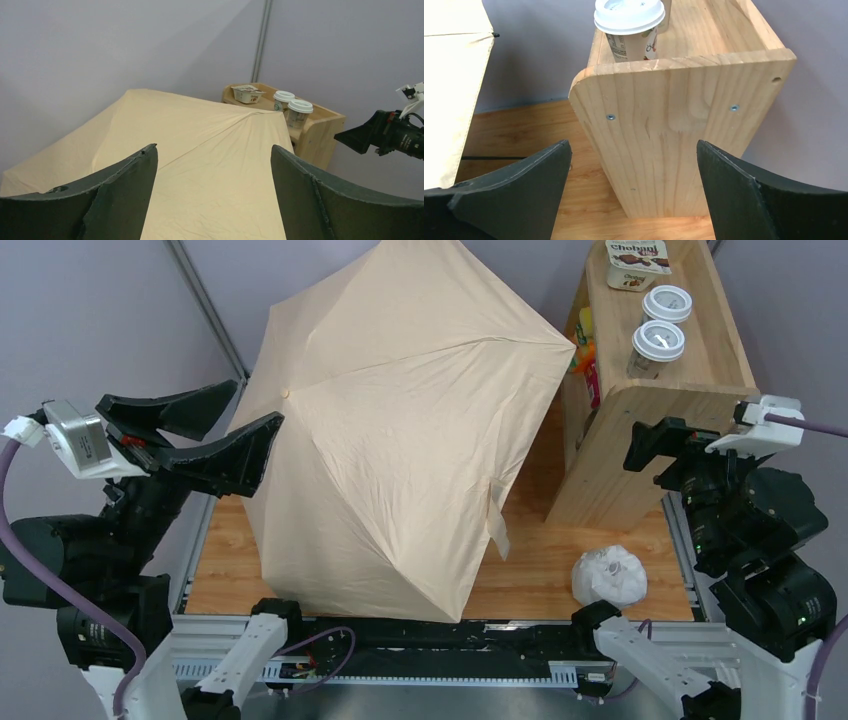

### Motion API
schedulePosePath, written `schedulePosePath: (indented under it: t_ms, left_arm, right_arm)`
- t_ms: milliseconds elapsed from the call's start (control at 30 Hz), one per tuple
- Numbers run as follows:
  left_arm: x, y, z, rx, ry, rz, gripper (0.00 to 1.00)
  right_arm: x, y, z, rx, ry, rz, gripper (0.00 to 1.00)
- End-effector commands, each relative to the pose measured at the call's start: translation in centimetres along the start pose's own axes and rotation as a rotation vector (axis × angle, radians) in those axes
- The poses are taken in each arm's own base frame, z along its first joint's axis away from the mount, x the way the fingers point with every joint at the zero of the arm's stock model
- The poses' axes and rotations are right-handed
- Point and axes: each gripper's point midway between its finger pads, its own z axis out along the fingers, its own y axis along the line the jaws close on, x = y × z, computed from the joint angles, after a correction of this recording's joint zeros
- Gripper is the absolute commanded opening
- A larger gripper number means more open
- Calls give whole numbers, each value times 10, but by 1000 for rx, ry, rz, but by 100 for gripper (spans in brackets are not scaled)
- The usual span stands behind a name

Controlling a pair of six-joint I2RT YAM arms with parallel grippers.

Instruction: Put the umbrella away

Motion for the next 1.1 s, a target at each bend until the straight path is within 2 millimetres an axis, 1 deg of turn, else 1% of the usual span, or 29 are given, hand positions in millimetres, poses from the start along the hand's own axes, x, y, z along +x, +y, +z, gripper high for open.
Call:
schedulePosePath:
  t_ms: [0,100,133,167,200,233,267,300,333,367,400,433,467,500,533,567,600,633,667,700,733,767,833,900,933,967,1000,1033,1067]
  left_arm:
    - [15,0,8,22,90,-57,89]
    - [29,-9,21,126,182,-110,88]
    - [33,-12,24,152,205,-140,79]
    - [41,-15,28,193,243,-172,72]
    - [46,-16,32,213,264,-209,68]
    - [57,-19,34,262,310,-251,68]
    - [55,-23,38,290,309,-293,69]
    - [67,-22,39,320,339,-331,71]
    - [63,-26,42,344,317,-362,75]
    - [73,-22,43,344,321,-388,76]
    - [68,-31,44,384,295,-404,78]
    - [77,-29,49,383,299,-426,78]
    - [89,-40,51,424,336,-440,78]
    - [96,-43,62,421,353,-449,78]
    - [105,-63,57,480,407,-423,78]
    - [125,-66,64,457,467,-431,78]
    - [125,-87,62,528,469,-403,78]
    - [134,-87,68,500,481,-397,79]
    - [138,-101,65,543,490,-390,79]
    - [144,-101,68,525,492,-369,79]
    - [149,-108,68,529,503,-367,79]
    - [154,-109,67,531,510,-342,79]
    - [160,-123,62,560,522,-316,79]
    - [165,-129,59,578,544,-289,79]
    - [158,-130,60,579,536,-274,79]
    - [167,-129,53,573,585,-247,79]
    - [158,-123,56,542,568,-222,79]
    - [158,-122,50,539,591,-202,79]
    - [160,-117,50,512,599,-190,80]
  right_arm:
    - [3,-2,-16,-31,11,44,100]
    - [30,24,-25,-186,103,64,100]
    - [42,33,-28,-228,151,86,100]
    - [55,45,-31,-288,210,97,100]
    - [71,55,-34,-337,274,105,100]
    - [85,68,-39,-401,340,121,100]
    - [98,83,-46,-486,398,143,100]
    - [108,95,-52,-545,435,174,100]
    - [116,107,-58,-614,461,206,100]
    - [118,114,-66,-664,465,246,100]
    - [122,121,-71,-711,484,280,100]
    - [121,130,-77,-767,489,313,100]
    - [126,139,-81,-821,513,350,100]
    - [124,150,-88,-888,523,416,100]
    - [117,160,-93,-962,498,456,100]
    - [112,166,-98,-1016,491,489,100]
    - [105,170,-101,-1055,463,506,100]
    - [95,172,-105,-1092,435,521,100]
    - [89,175,-108,-1123,424,534,100]
    - [83,179,-114,-1173,415,544,100]
    - [80,183,-116,-1208,416,561,100]
    - [76,187,-116,-1239,409,574,100]
    - [79,194,-107,-1248,427,581,100]
    - [79,201,-98,-1257,440,575,100]
    - [78,204,-95,-1260,439,578,100]
    - [75,207,-91,-1258,431,584,100]
    - [72,210,-87,-1252,423,594,98]
    - [69,214,-83,-1250,415,602,95]
    - [67,217,-81,-1249,408,607,90]
